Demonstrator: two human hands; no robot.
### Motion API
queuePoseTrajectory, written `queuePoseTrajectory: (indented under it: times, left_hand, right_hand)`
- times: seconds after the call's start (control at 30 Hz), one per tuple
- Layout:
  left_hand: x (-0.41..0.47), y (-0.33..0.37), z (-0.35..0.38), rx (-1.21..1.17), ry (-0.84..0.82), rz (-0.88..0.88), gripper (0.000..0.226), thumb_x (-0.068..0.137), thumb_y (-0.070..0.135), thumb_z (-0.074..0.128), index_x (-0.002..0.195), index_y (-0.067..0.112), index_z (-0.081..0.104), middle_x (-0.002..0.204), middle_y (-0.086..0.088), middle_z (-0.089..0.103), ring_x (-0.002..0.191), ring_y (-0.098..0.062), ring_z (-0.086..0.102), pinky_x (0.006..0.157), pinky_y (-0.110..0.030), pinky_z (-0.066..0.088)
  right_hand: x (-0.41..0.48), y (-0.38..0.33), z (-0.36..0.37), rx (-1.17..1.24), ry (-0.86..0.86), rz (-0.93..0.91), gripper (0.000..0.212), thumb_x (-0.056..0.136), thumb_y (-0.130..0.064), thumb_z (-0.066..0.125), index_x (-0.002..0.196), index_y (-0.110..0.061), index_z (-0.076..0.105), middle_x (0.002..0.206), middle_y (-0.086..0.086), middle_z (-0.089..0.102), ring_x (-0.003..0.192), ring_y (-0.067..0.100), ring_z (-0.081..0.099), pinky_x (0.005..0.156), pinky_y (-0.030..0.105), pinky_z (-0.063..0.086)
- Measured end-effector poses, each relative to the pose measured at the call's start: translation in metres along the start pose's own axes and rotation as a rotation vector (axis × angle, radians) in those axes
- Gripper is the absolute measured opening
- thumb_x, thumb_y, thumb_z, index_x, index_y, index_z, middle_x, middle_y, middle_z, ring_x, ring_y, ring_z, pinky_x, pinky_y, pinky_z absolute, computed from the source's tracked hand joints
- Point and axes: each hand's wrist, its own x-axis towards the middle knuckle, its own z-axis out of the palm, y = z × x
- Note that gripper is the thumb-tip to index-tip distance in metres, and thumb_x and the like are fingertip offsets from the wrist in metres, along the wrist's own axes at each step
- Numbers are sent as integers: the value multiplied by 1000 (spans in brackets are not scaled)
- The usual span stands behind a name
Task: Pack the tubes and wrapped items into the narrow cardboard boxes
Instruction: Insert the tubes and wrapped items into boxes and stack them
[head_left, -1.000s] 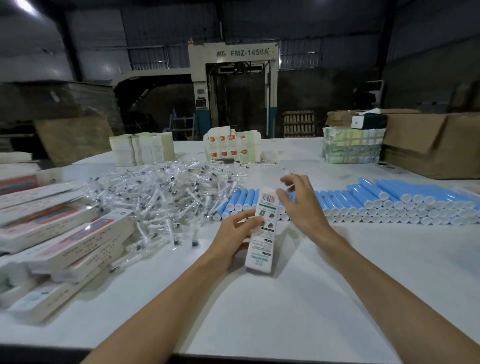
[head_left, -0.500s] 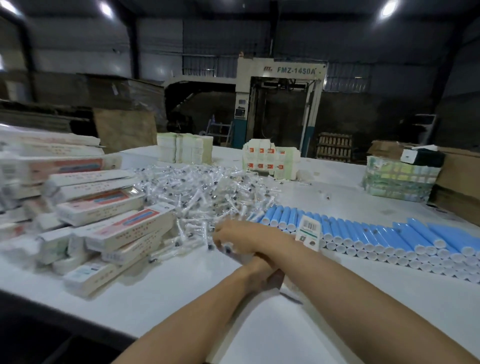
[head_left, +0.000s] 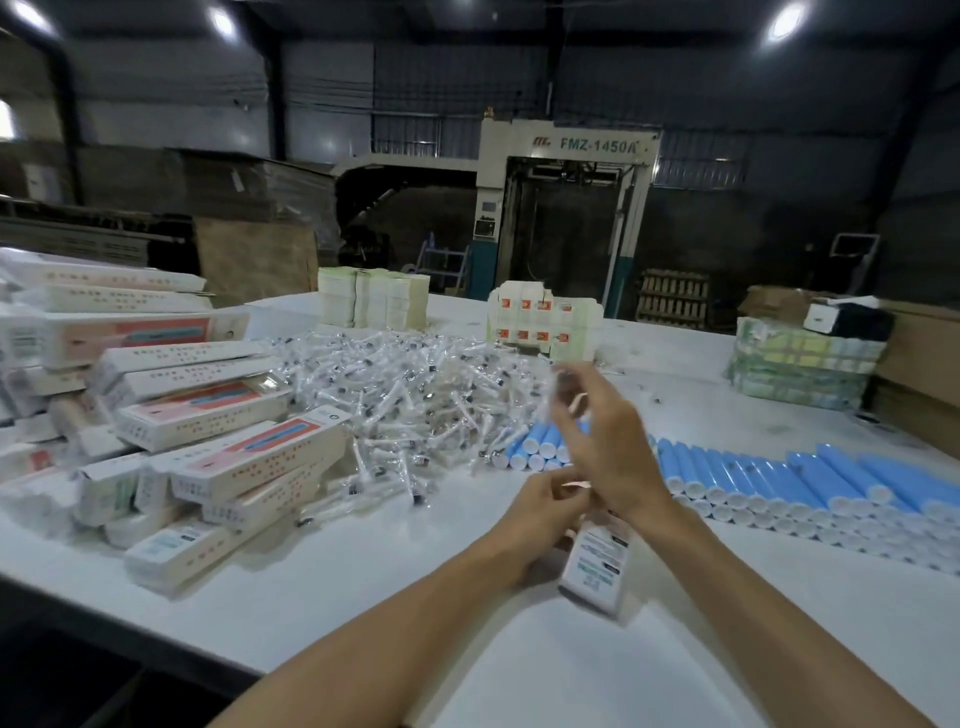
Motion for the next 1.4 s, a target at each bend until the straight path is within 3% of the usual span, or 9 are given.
queuePoseTrajectory:
  times: [0.1,0.23,0.33,0.53,0.7,1.0,1.07,1.23,1.4]
  left_hand:
    - [-1,3,3,-9,-10,37,15,100,21,78,114,24,75,106,-8,83,82,-14,78,68,-30,62]
    - [-2,6,2,31,-37,79,32,97,33,81,126,36,69,115,-1,82,100,-20,81,73,-34,65]
    - [-2,4,5,48,-56,100,42,91,42,82,131,40,67,119,0,81,106,-24,79,81,-41,64]
    - [3,2,6,93,-98,156,62,82,55,85,139,41,65,122,1,80,108,-22,79,74,-27,63]
    - [-1,5,9,111,-119,207,34,86,54,82,116,65,72,119,4,81,104,-18,80,72,-26,63]
    - [-2,5,8,73,-104,182,40,85,55,83,124,55,73,119,1,81,104,-21,80,71,-28,62]
    - [1,3,7,74,-86,176,51,86,53,83,134,42,70,120,-2,81,106,-25,79,75,-33,63]
    - [6,-1,1,13,-19,123,49,97,36,80,142,25,62,120,-5,81,110,-31,78,81,-43,64]
    - [7,1,-1,-89,-7,98,43,93,30,80,134,24,69,118,-14,80,106,-38,78,75,-41,64]
  right_hand:
    - [-13,26,-52,171,378,200,53,102,-8,62,147,-28,41,91,-7,68,84,10,67,78,15,53]
    - [-35,59,-90,325,611,410,37,103,-5,55,136,-21,50,91,-6,70,83,15,71,77,31,57]
    - [-36,67,-97,386,564,490,31,102,-4,55,126,-23,58,98,13,67,79,15,72,72,25,55]
    - [-26,54,-97,444,353,471,33,101,-6,62,129,-22,62,101,6,62,82,5,71,73,17,53]
    - [-28,44,-91,481,187,494,38,97,-10,71,129,-23,55,88,0,72,83,14,70,76,26,58]
    - [-31,48,-83,288,-3,501,3,101,-21,68,101,-19,68,112,-3,67,100,-4,58,77,6,44]
    - [-35,52,-79,199,-55,497,16,103,-29,64,95,-18,70,123,-8,58,117,0,49,84,1,38]
    - [-45,50,-75,452,145,578,17,104,-35,63,121,-33,66,127,-9,60,117,2,58,99,25,48]
    - [-57,45,-59,631,-14,647,36,98,-28,74,131,-29,57,110,-1,77,99,16,74,82,28,58]
